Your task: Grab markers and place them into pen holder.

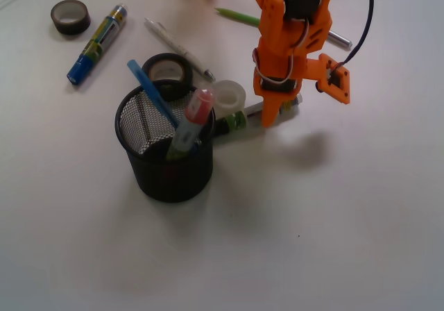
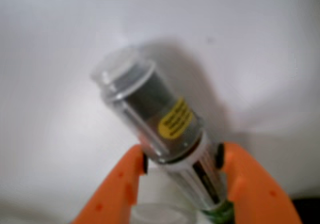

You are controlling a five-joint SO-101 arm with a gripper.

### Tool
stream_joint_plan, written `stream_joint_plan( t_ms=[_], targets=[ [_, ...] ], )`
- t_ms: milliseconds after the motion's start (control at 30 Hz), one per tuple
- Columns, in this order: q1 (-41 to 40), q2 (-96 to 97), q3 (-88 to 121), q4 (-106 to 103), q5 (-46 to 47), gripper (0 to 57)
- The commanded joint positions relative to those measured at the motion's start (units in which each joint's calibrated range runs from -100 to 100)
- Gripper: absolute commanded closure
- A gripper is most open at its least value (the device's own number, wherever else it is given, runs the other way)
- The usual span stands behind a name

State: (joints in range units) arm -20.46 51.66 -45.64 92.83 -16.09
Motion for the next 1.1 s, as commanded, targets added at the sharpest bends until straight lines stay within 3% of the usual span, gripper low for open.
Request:
stream_joint_plan(
  t_ms=[0,100,467,833,1067],
  targets=[
    [0.01,-0.53,-2.0,-0.18,-0.44,51.1],
    [-0.06,-0.53,-1.91,-0.27,-0.49,57.3],
    [-2.68,-2.14,-3.9,-1.14,-2.25,57.0],
    [-0.59,-15.83,-39.41,6.38,-16.07,57.0],
    [5.47,-18.12,-53.72,2.71,-23.74,57.0]
  ],
)
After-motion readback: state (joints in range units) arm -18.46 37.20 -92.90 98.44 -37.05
